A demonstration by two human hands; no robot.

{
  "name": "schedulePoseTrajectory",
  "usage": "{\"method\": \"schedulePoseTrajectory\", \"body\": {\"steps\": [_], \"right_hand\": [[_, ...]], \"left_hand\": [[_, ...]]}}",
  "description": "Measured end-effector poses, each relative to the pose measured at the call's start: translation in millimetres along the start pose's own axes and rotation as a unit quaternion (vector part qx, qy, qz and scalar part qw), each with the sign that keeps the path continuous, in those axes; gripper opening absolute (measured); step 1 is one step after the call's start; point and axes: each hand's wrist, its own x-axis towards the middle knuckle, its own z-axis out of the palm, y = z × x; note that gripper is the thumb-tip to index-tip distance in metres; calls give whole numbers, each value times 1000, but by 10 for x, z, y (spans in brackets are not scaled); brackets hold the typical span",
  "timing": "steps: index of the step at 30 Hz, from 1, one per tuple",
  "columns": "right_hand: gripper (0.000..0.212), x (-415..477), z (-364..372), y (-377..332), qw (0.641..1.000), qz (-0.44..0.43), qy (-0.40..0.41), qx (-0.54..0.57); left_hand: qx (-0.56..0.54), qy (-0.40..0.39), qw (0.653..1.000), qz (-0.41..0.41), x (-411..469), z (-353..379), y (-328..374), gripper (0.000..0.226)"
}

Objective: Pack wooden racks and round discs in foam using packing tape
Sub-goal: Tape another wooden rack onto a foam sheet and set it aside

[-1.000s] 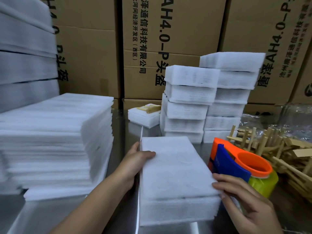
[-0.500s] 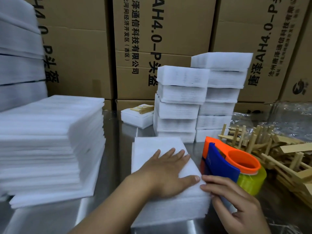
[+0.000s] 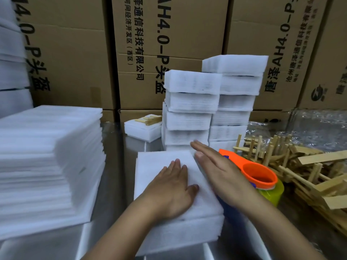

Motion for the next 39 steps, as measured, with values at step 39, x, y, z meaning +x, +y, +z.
{"method": "schedulePoseTrajectory", "body": {"steps": [39], "right_hand": [[31,944,-1331,1005,910,219,207,-285]], "left_hand": [[1,40,993,-113,420,12,-317,79]]}}
